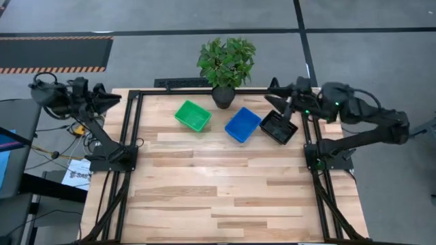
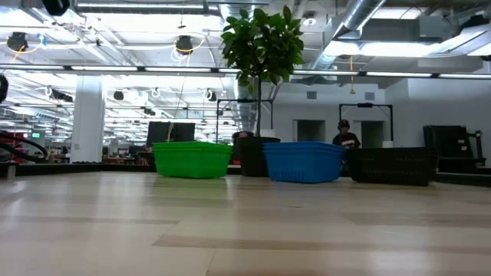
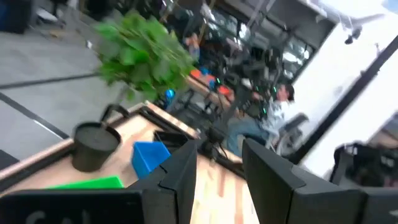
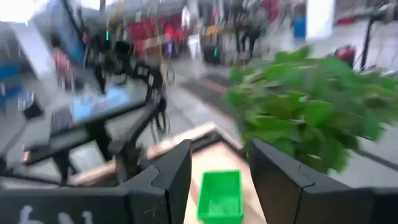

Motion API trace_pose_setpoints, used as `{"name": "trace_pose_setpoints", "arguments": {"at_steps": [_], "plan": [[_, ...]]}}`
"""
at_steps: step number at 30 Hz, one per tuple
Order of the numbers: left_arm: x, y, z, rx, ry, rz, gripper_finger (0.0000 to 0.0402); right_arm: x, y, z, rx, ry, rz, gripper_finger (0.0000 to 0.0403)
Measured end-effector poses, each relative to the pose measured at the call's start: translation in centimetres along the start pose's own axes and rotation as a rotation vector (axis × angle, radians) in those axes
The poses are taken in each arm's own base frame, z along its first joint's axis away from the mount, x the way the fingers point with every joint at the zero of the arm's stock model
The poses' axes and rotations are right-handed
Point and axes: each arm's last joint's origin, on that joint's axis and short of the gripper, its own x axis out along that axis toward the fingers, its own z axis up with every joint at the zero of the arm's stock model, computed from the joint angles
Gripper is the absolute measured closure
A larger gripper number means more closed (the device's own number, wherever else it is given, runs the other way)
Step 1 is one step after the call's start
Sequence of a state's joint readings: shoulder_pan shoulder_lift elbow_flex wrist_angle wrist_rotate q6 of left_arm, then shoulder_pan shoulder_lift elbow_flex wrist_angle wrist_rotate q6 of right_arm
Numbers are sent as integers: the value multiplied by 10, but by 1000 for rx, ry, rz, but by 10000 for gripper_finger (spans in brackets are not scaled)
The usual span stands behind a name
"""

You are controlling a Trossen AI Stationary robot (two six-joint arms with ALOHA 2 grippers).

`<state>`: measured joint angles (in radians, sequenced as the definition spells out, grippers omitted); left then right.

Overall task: Stack baskets by color
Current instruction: Return to Home Position

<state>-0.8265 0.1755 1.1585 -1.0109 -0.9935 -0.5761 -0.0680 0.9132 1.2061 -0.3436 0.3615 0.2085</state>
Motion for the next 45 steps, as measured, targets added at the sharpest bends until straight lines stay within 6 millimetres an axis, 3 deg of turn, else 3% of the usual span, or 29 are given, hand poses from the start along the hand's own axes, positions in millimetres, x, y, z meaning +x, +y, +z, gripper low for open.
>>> {"name": "trace_pose_setpoints", "arguments": {"at_steps": [8,15,19,31,42,45], "plan": [[-3,25,-31,16,-24,-19,285,-41,-34,-103,171,-271,94,226],[13,7,-57,143,73,-203,285,-61,-55,-190,322,-372,184,225],[24,-6,-76,184,88,-294,285,-62,-62,-228,396,-368,200,227],[65,-27,-169,146,76,-396,285,-62,-60,-237,330,-278,154,224],[84,-11,-247,20,141,-370,285,-57,-57,-248,373,-159,153,220],[85,-11,-251,9,121,-386,285,-53,-56,-256,382,-93,96,222]]}}
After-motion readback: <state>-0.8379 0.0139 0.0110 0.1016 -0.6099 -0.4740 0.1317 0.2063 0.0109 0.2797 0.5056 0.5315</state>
